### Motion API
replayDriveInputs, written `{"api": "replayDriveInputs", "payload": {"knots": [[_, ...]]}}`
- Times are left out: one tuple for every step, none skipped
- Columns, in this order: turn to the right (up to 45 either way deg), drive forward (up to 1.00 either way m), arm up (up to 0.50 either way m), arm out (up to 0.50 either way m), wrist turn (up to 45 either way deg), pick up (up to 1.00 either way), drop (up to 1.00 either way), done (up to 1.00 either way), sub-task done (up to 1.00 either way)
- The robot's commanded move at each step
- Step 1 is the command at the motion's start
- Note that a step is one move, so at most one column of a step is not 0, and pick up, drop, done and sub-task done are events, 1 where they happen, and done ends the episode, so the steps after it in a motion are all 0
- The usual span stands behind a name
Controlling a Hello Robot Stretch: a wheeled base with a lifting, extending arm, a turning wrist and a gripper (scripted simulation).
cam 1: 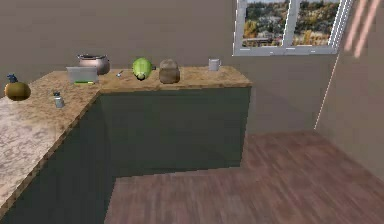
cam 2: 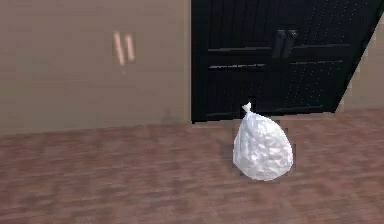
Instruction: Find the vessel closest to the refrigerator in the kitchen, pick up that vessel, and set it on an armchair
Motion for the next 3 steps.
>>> {"api": "replayDriveInputs", "payload": {"knots": [[-6.0,0.00,0.00,0.00,0.0,0.00,0.00,0.00,0.00],[0.0,1.00,0.00,0.00,0.0,0.00,0.00,0.00,0.00],[45.0,0.00,0.00,0.00,0.0,0.00,0.00,0.00,0.00]]}}
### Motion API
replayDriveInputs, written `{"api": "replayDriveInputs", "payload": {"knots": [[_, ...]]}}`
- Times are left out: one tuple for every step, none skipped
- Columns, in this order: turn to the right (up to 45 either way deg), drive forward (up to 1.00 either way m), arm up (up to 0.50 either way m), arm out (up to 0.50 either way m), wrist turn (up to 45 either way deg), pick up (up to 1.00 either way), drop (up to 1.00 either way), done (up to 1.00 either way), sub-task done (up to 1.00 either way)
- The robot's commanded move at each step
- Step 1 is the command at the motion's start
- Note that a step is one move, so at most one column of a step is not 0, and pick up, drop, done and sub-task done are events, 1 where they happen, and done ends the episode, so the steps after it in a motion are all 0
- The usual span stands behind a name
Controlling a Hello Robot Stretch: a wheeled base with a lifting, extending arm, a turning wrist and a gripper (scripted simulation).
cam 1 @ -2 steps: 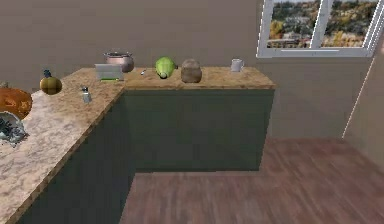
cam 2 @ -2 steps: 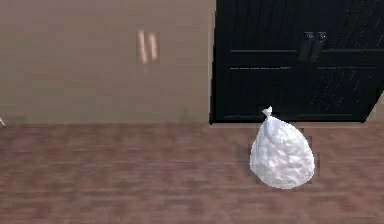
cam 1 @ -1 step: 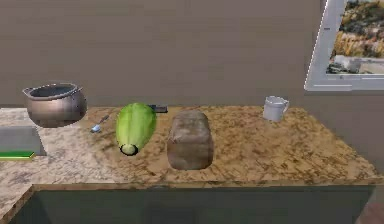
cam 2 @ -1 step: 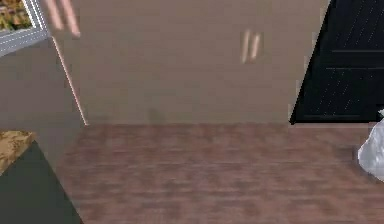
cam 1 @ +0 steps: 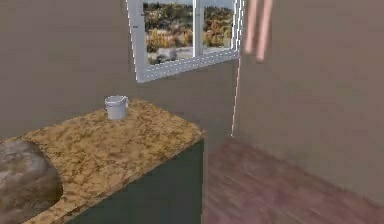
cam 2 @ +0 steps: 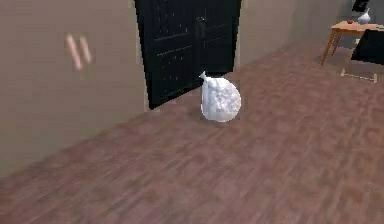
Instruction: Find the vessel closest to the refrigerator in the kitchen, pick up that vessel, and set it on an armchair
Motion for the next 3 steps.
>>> {"api": "replayDriveInputs", "payload": {"knots": [[45.0,0.00,0.00,0.00,0.0,0.00,0.00,0.00,0.00],[45.0,0.00,0.00,0.00,0.0,0.00,0.00,0.00,0.00],[30.0,0.00,0.00,0.00,0.0,0.00,0.00,0.00,0.00]]}}
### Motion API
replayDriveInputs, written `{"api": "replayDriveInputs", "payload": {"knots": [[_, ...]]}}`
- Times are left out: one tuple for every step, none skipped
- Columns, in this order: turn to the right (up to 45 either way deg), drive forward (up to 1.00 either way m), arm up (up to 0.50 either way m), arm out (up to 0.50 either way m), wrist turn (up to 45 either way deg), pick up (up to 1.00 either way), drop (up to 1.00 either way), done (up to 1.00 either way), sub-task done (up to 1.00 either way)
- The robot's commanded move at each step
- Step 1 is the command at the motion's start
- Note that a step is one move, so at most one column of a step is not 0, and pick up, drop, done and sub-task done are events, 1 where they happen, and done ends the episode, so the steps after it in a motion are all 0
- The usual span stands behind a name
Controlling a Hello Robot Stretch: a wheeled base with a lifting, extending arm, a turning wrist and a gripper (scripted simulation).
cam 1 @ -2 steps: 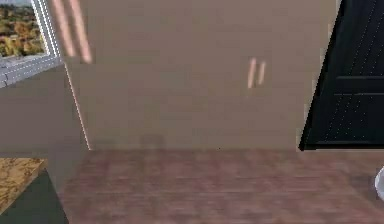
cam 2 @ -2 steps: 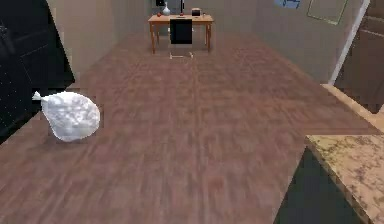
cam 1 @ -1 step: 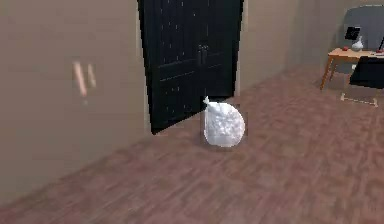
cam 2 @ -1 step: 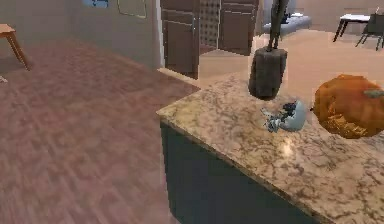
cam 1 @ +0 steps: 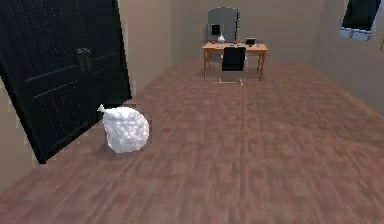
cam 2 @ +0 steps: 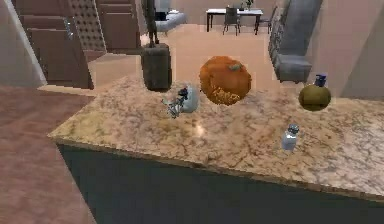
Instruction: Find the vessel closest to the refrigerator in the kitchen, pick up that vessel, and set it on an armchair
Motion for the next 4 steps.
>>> {"api": "replayDriveInputs", "payload": {"knots": [[0.0,1.00,0.00,0.00,0.0,0.00,0.00,0.00,0.00],[0.0,1.00,0.00,0.00,0.0,0.00,0.00,0.00,0.00],[0.0,0.35,0.00,0.00,0.0,0.00,0.00,0.00,0.00],[-9.0,0.00,0.00,0.00,0.0,0.00,0.00,0.00,0.00]]}}
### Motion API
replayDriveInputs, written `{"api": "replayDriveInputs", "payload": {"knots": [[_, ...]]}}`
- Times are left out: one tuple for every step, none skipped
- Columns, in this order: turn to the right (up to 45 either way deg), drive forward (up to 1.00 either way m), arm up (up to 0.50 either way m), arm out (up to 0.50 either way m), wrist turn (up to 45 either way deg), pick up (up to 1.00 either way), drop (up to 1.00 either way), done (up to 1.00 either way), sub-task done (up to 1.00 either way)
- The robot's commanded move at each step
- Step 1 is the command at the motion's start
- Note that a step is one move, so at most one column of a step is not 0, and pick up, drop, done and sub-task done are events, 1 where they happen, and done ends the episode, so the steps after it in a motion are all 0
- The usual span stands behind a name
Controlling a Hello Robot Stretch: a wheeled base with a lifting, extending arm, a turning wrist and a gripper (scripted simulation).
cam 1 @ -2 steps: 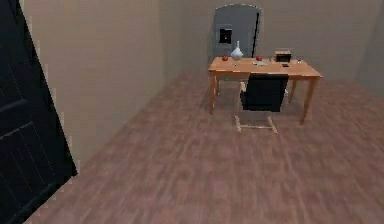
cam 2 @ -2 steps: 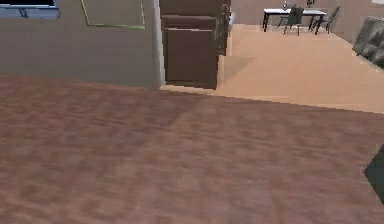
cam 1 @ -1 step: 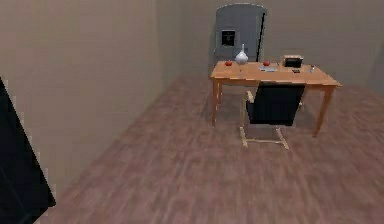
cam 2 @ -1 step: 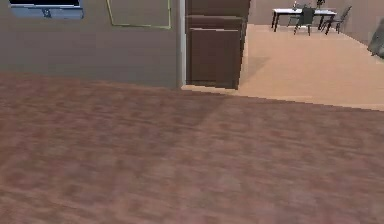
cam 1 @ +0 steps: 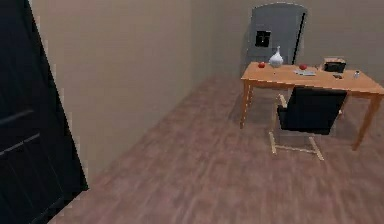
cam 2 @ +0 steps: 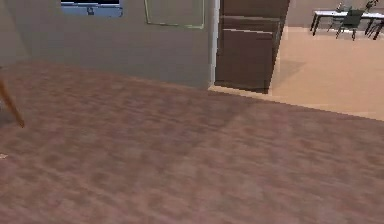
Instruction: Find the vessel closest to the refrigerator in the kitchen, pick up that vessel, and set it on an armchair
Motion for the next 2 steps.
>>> {"api": "replayDriveInputs", "payload": {"knots": [[0.0,1.00,0.00,0.00,0.0,0.00,0.00,0.00,0.00],[0.0,1.00,0.00,0.00,0.0,0.00,0.00,0.00,0.00]]}}
